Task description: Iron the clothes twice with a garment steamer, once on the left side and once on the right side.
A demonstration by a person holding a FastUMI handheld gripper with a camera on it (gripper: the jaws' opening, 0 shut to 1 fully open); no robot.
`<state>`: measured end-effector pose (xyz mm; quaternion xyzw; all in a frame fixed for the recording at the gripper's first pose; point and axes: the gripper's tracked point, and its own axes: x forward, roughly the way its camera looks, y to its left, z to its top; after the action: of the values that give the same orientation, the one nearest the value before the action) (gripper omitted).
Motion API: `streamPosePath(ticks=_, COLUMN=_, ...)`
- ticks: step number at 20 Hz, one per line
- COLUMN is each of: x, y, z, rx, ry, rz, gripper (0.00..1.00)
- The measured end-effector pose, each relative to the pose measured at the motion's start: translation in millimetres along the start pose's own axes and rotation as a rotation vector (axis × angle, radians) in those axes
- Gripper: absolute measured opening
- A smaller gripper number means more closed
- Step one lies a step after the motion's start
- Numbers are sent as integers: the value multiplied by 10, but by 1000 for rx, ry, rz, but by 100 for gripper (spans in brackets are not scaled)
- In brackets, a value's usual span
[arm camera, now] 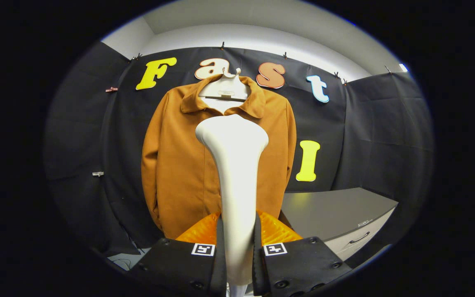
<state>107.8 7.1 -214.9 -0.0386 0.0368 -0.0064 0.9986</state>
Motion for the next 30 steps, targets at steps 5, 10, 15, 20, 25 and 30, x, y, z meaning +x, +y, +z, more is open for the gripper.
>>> streamPosePath(ticks=5, x=-6, y=-111, z=279, rx=10, ry=-8, rz=-1, gripper=28)
streamPosePath(ticks=10, x=-5, y=-225, z=483, rx=29, ry=-16, rz=-10, gripper=28)
streamPosePath(ticks=15, x=49, y=-278, z=698, rx=20, ry=-39, rz=-8, gripper=28)
streamPosePath(ticks=20, x=76, y=-337, z=859, rx=56, ry=-31, rz=4, gripper=28)
streamPosePath(ticks=25, x=88, y=-419, z=1018, rx=73, ry=-44, rz=12, gripper=28)
streamPosePath(ticks=30, x=99, y=-438, z=1075, rx=84, ry=-47, rz=17, gripper=28)
